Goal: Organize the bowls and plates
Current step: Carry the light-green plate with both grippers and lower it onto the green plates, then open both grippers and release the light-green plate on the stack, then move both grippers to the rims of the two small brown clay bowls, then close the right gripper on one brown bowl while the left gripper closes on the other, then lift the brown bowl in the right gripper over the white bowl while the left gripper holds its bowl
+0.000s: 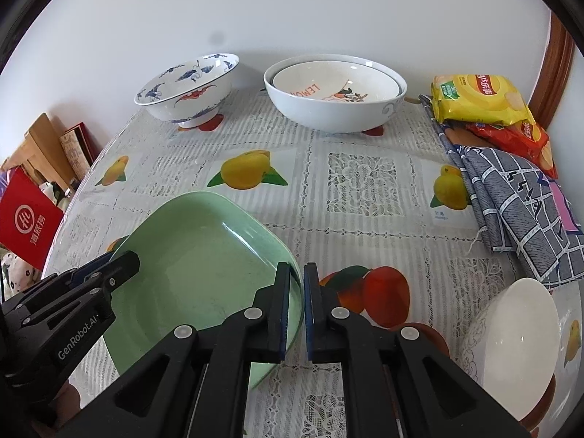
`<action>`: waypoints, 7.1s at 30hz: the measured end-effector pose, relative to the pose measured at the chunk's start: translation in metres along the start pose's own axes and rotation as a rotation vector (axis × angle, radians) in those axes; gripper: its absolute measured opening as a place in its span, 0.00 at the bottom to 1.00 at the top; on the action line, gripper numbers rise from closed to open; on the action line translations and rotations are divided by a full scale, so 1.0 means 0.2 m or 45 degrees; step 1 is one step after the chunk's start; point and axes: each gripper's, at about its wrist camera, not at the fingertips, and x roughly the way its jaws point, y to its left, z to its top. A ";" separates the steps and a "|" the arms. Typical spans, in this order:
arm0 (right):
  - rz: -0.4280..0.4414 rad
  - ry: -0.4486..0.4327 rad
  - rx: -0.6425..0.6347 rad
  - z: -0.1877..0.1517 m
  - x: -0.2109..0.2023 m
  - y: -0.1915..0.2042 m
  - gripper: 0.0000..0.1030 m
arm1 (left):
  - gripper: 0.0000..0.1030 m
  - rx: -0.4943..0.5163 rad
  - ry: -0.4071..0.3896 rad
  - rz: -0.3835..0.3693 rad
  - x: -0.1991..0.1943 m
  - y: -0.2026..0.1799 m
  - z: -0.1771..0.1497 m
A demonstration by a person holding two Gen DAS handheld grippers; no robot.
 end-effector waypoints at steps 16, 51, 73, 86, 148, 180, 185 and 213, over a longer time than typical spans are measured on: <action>0.037 -0.007 -0.030 0.06 0.09 0.02 0.13 | 0.18 0.038 0.032 0.014 0.01 0.01 0.00; -0.116 -0.167 0.112 -0.36 -0.50 -0.38 0.45 | 0.29 0.159 -0.059 -0.040 -0.35 -0.30 -0.15; -0.345 -0.130 0.422 -0.73 -0.66 -1.11 0.45 | 0.37 0.277 0.081 -0.137 -0.17 -0.81 -0.35; -0.345 -0.061 0.457 -0.83 -0.55 -1.19 0.45 | 0.39 0.273 0.128 -0.104 -0.06 -0.85 -0.36; -0.302 -0.040 0.495 -0.83 -0.31 -1.28 0.48 | 0.27 0.324 0.179 -0.124 0.15 -0.93 -0.34; -0.257 -0.118 0.540 -0.78 -0.49 -1.19 0.09 | 0.08 0.347 0.093 -0.197 -0.06 -0.92 -0.33; -0.270 -0.160 0.545 -0.76 -0.59 -1.19 0.09 | 0.08 0.351 0.064 -0.203 -0.13 -0.92 -0.32; -0.264 -0.324 0.525 -0.58 -0.91 -1.11 0.09 | 0.08 0.371 -0.083 -0.229 -0.46 -0.95 -0.19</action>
